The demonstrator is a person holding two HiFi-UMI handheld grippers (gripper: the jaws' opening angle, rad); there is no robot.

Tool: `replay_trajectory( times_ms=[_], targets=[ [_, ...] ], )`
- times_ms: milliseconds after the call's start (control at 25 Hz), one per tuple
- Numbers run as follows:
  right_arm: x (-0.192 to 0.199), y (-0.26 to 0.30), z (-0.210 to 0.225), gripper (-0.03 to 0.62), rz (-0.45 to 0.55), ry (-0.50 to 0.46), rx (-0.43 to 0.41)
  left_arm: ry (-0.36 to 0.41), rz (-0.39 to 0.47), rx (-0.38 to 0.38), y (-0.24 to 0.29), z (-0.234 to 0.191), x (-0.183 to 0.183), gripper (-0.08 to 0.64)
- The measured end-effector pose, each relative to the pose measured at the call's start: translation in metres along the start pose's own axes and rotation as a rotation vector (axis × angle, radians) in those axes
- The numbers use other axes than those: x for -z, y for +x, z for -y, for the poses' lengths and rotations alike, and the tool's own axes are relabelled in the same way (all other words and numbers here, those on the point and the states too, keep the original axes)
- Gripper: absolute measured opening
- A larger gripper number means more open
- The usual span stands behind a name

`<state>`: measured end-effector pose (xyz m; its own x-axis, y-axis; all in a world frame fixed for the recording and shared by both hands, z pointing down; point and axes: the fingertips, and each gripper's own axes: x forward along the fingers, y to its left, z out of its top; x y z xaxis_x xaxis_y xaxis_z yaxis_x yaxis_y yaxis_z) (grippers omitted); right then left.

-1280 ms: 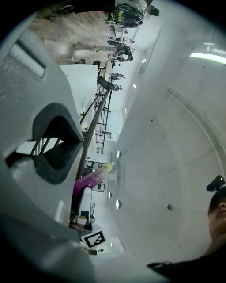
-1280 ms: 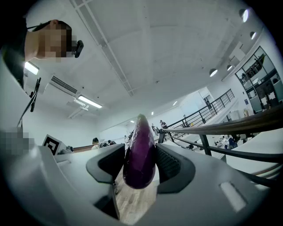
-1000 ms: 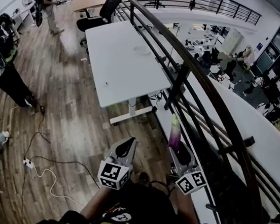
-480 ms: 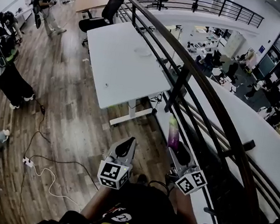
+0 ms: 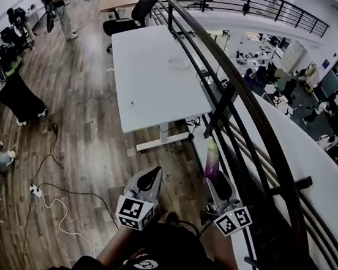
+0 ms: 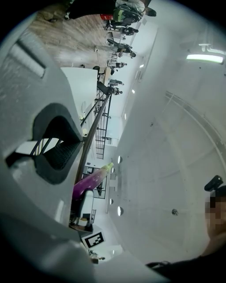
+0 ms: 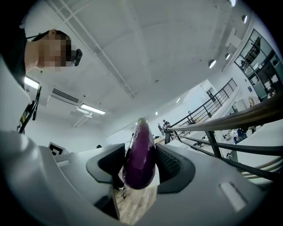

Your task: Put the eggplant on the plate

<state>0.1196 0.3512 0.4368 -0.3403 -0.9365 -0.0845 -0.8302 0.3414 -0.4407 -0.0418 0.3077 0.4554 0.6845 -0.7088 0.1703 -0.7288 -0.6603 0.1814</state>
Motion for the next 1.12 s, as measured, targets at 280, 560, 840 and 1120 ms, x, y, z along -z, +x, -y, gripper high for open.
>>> replay_trajectory(
  times_ms=[280, 560, 840, 1120],
  targets=[
    [-0.001, 0.063, 0.013, 0.218, 0.012, -0.021, 0.013, 0.005, 0.018, 0.031, 0.044, -0.050, -0.017, 0.005],
    [-0.009, 0.133, 0.011, 0.218, 0.042, -0.059, 0.026, 0.005, 0.035, 0.087, 0.082, -0.107, -0.043, 0.005],
    [-0.003, 0.170, 0.019, 0.218, 0.020, -0.048, 0.060, -0.023, 0.012, 0.134, 0.111, -0.133, -0.044, 0.005],
    [0.000, 0.206, 0.048, 0.218, -0.005, -0.008, 0.048, -0.041, -0.008, 0.126, 0.150, -0.153, -0.039, 0.005]
  ],
)
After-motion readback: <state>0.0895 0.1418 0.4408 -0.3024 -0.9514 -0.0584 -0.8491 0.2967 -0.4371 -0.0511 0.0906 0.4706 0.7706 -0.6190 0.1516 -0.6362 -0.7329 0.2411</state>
